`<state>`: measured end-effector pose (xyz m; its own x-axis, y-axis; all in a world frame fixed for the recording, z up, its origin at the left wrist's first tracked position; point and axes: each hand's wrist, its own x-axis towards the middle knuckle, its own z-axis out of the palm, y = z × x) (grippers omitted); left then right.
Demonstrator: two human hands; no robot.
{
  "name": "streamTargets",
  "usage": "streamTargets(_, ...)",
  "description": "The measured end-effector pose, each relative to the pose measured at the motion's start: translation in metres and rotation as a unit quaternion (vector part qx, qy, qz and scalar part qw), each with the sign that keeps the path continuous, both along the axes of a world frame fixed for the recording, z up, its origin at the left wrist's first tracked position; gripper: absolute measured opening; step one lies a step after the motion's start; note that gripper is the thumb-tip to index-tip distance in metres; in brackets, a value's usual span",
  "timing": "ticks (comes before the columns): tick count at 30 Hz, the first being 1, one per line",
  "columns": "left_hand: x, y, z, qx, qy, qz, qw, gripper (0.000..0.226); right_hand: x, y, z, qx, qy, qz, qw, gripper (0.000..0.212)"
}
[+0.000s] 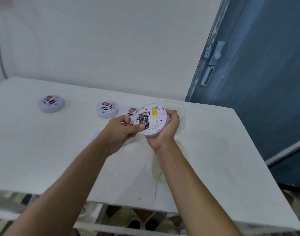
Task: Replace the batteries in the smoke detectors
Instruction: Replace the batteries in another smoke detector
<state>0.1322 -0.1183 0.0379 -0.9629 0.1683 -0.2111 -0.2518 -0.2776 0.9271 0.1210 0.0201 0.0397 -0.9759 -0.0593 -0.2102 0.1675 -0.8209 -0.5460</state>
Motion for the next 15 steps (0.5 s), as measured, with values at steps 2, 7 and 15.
streamTargets(2, 0.002, -0.005, -0.001, -0.010, -0.001, 0.008, 1.000, 0.045, 0.000, -0.006, -0.003, -0.001, -0.007, 0.008, 1.000, 0.052)
streamTargets(7, 0.007, -0.017, -0.004, -0.048, 0.019, 0.019, 0.998, 0.040, -0.001, -0.019, -0.011, 0.005, -0.030, 0.013, 0.999, 0.042)
streamTargets(15, 0.007, -0.050, -0.015, -0.257, 0.125, 0.111, 0.952, 0.037, -0.001, -0.037, -0.026, 0.010, -0.046, 0.008, 0.999, 0.044)
